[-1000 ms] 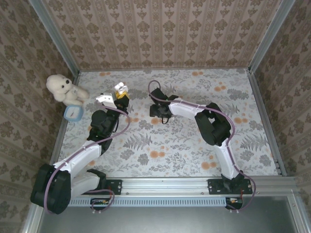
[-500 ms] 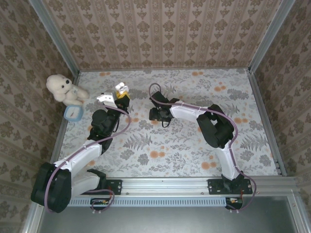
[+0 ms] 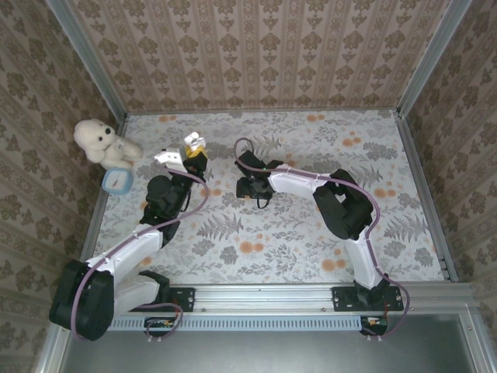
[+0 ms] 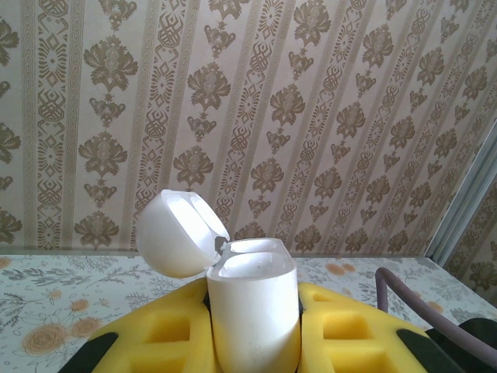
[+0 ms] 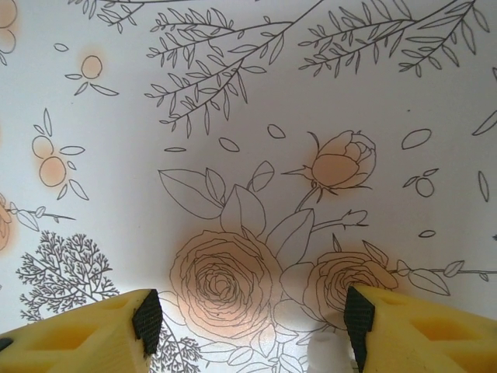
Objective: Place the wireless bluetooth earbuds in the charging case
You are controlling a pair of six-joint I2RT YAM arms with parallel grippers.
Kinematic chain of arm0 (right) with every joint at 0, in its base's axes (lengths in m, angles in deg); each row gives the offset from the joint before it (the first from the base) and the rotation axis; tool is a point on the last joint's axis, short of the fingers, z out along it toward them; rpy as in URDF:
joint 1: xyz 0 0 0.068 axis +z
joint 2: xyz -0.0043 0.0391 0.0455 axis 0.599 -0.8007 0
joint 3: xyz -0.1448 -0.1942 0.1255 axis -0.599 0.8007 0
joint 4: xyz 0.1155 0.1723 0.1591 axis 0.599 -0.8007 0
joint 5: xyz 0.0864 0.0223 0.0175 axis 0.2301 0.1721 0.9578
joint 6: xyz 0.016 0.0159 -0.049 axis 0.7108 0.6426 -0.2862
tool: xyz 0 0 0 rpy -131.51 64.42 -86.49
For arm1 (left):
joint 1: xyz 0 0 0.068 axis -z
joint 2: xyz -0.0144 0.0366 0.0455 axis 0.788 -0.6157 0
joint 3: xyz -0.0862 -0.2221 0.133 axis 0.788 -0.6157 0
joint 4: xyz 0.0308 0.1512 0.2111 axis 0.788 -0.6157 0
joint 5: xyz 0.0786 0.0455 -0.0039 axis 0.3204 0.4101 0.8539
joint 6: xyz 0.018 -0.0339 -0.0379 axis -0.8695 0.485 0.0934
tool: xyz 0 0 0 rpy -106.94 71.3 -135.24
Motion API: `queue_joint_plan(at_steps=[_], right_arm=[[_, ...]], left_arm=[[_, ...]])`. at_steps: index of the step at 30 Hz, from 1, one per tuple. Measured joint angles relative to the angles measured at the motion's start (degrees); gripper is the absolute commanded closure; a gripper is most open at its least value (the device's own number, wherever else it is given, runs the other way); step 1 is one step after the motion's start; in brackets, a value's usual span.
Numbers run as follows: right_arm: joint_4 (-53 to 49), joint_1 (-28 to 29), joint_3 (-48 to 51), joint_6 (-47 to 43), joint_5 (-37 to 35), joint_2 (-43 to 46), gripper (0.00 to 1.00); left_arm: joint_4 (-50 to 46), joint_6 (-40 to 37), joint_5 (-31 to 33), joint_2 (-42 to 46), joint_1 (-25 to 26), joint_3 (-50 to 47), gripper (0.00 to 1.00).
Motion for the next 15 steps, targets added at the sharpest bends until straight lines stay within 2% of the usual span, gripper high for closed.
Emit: queue_joint_plan(at_steps=[15], right_arm=[[-0.7,-1.3,1.1,-0.2,-1.2,0.7,0.33]], left_arm=[[0.0,0.4,-0.2,0.0,0.4,0.0,1.00]])
